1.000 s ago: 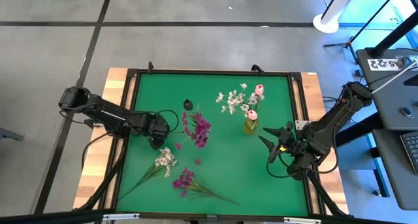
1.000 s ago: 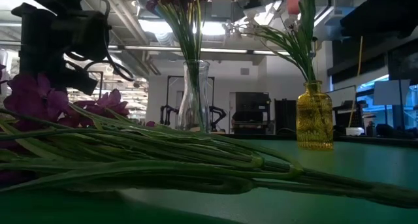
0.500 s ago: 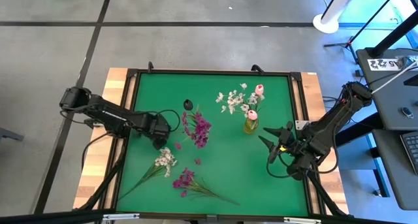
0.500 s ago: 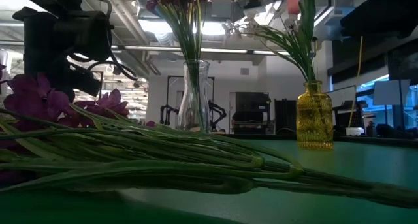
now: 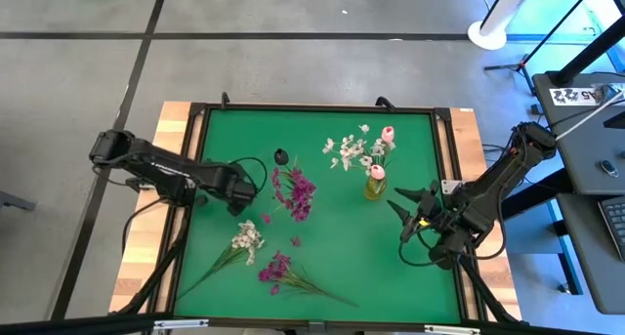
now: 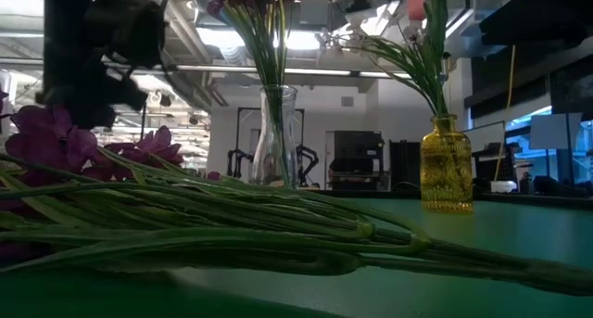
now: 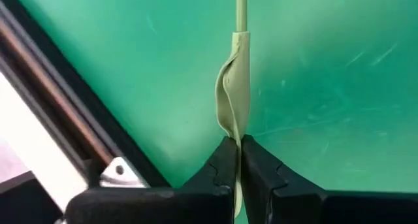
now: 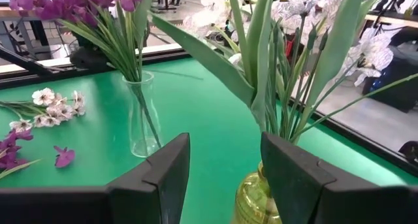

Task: Sort flowers into vase by color
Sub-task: Put the black tulip into the transparent vase

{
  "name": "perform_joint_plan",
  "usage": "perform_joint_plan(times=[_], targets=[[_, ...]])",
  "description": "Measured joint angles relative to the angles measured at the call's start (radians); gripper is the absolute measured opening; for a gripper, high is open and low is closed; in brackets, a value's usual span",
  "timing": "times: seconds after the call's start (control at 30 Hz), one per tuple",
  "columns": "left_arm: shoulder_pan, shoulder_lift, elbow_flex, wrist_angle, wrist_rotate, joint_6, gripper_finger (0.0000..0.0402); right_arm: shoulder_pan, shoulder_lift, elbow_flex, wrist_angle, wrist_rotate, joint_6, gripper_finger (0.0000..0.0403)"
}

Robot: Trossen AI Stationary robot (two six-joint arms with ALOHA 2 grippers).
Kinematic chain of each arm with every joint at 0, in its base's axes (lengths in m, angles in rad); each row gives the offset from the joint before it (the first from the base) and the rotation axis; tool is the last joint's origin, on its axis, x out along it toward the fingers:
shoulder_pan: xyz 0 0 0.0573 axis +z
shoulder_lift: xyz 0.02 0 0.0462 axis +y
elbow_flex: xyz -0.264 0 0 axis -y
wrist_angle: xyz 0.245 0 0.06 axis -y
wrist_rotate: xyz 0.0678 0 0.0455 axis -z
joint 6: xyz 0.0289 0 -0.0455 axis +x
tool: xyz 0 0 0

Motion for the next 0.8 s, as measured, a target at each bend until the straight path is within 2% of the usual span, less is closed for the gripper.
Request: perform_joint_plan(times=[0.3,0.5,0.8], targets=[[-0.007,0.0,0.278,-0.209,0.006,0.002,0.0003,0.0,-0.001,0.002,0.0,0.025,-0.06,0.0188],[-0.038,-0.002,0.475,-0.373,0.008,0.002,0.0003,0.0,-0.002,0.102,0.0,0.019,-0.259,0.0188],[-0.101,-0.002,0.706,-0.394,0.067,0.077,0.0002,0.0,-0.002,0.327,0.015,0.028,-0.613,0.0188]])
